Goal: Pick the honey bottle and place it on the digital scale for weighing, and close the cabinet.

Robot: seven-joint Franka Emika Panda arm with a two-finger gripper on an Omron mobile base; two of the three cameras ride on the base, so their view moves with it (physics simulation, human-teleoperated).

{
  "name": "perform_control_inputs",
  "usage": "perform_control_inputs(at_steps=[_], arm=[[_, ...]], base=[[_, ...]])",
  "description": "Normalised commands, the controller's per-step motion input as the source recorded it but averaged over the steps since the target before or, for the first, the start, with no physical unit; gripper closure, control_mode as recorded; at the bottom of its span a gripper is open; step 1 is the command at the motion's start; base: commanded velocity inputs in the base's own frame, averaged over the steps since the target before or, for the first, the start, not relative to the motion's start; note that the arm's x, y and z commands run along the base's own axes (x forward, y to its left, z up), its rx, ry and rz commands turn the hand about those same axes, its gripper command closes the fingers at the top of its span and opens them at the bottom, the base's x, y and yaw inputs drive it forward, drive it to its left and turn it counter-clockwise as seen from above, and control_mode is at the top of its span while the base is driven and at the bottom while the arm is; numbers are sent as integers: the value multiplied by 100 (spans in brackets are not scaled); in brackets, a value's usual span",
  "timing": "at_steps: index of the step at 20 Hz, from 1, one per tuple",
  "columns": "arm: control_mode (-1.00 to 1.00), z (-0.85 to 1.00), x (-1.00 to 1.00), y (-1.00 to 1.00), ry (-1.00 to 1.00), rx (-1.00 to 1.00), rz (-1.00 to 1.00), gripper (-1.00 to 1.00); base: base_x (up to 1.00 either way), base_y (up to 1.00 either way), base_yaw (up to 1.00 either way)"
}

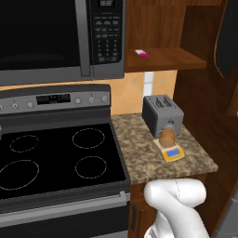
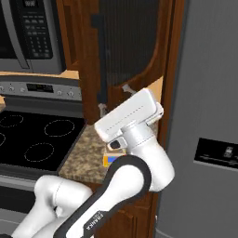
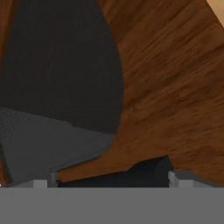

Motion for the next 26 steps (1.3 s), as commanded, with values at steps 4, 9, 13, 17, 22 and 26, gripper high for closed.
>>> perform_control_inputs(at_steps=[4, 9, 13, 17, 22, 26], arm=[[-100, 25, 57, 60, 0, -17, -32, -100], [-100, 23, 61, 63, 0, -17, -33, -100], [-100, 10, 79, 77, 0, -19, -37, -100], [-100, 0, 100, 58, 0, -17, -38, -100], [-100, 0, 100, -5, 0, -2, -18, -100], [-100, -4, 100, -52, 0, 16, 0, -100]], base=[[0, 0, 0], [0, 0, 0], [0, 0, 0], [0, 0, 0], [0, 0, 0], [0, 0, 0]])
